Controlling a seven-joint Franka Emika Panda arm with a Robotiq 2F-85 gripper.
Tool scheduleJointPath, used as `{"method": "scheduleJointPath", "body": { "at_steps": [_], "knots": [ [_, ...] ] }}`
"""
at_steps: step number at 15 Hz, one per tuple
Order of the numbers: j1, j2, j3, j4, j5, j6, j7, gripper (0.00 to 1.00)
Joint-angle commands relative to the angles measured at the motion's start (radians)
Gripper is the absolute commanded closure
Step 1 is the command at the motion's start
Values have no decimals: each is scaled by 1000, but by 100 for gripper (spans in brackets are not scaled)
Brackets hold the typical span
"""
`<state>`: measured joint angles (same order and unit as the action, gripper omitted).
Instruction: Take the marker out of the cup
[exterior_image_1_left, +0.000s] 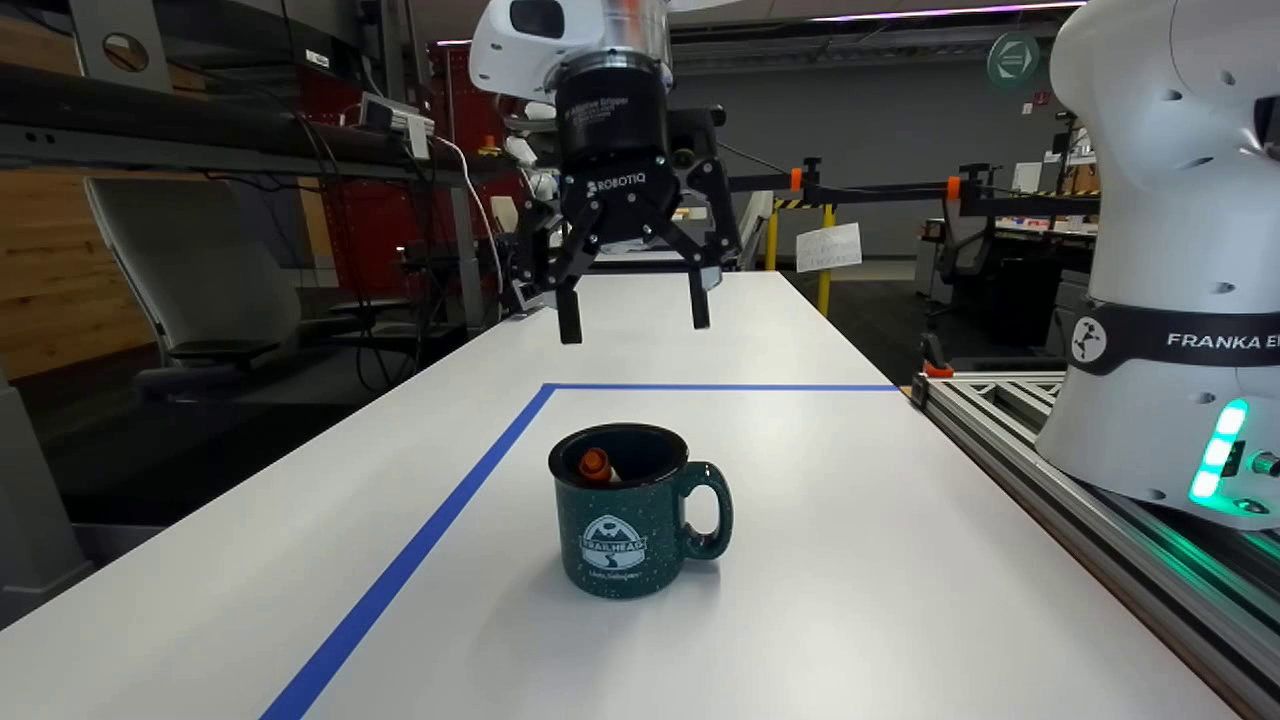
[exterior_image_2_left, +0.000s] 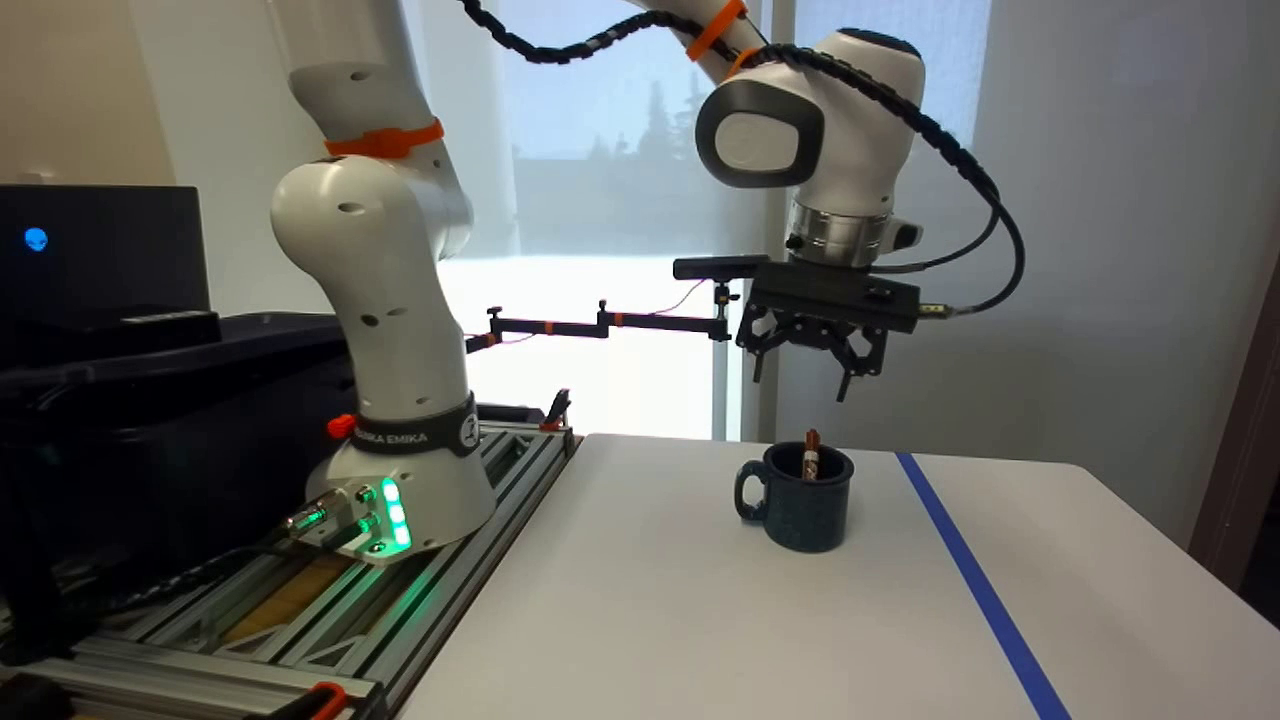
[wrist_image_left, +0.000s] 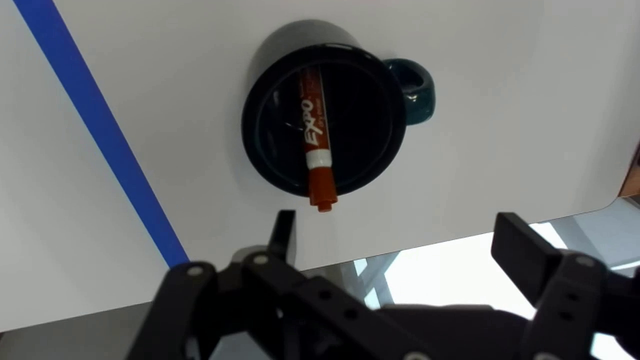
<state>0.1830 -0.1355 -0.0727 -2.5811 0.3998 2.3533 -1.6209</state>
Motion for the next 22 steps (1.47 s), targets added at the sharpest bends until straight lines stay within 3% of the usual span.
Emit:
{"method": "scheduleJointPath", "body": {
  "at_steps": [1, 10, 14, 16, 20, 22],
  "knots": [
    [-31, 12, 8, -12, 59, -2, -135, 0],
    [-70, 80, 41, -34, 124, 58, -267, 1],
    [-74, 84, 59, -31, 202, 77, -304, 22],
    [-79, 88, 65, -31, 225, 97, -307, 23],
    [-90, 95, 66, -29, 257, 121, -318, 48],
    [-96, 102, 66, -29, 268, 124, -329, 44]
  ]
}}
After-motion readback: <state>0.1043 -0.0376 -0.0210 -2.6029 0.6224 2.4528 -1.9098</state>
